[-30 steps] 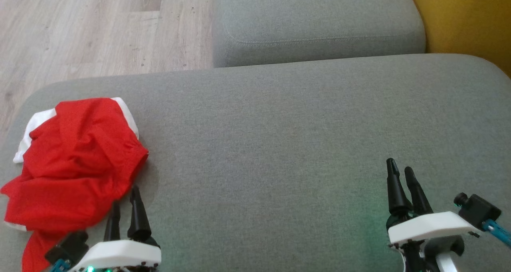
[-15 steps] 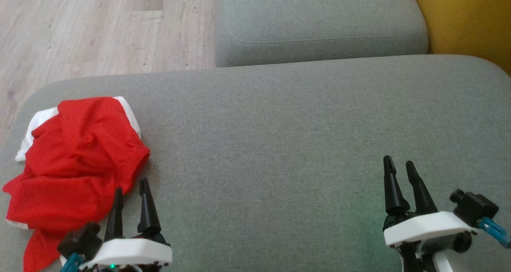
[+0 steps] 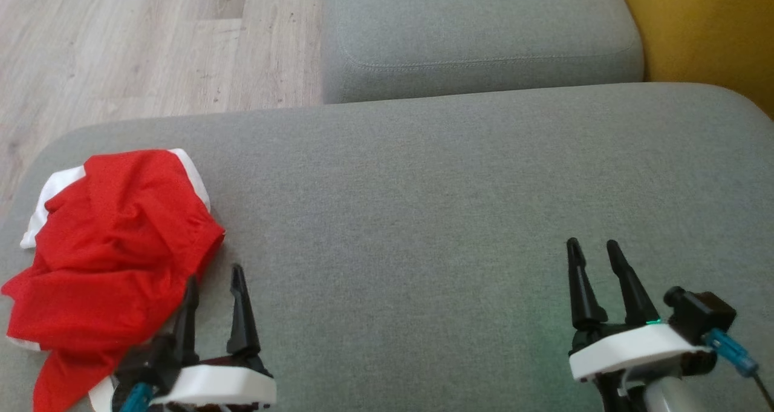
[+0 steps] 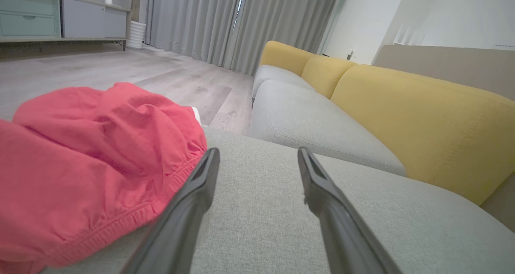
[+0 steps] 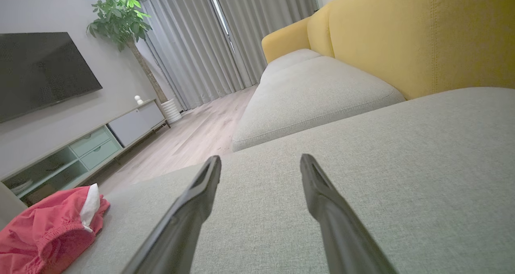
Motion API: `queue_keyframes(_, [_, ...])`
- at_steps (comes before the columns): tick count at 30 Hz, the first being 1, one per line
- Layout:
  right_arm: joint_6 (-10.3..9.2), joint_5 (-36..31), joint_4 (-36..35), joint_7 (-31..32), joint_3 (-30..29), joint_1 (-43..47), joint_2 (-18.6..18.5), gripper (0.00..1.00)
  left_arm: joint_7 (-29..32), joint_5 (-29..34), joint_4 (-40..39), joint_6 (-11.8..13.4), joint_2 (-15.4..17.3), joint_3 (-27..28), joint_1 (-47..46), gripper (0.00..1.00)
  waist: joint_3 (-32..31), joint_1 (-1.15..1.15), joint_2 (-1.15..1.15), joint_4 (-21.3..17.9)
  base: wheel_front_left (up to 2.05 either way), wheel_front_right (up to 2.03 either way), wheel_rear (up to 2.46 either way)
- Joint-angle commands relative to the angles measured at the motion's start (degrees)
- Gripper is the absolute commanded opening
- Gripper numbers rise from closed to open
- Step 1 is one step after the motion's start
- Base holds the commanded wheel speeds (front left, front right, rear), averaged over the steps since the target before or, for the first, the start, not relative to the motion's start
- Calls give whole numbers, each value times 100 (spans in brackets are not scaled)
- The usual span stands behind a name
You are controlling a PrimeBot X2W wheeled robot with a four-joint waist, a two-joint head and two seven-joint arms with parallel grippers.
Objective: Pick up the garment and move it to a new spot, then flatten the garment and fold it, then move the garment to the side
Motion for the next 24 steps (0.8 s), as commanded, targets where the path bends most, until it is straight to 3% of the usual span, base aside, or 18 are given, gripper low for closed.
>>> queue_keyframes(1, [-3,-241,-179,-110,178,-138,-44,100,-100,261,-203,33,21,99,-105,100,-13,0,0,-10,0,0,0])
queue_keyframes(24, [-4,-1885,28,-474,495,-72,-52,100,-464,1727,-243,311,23,-43,17,100,-189,0,0,-145,0,0,0])
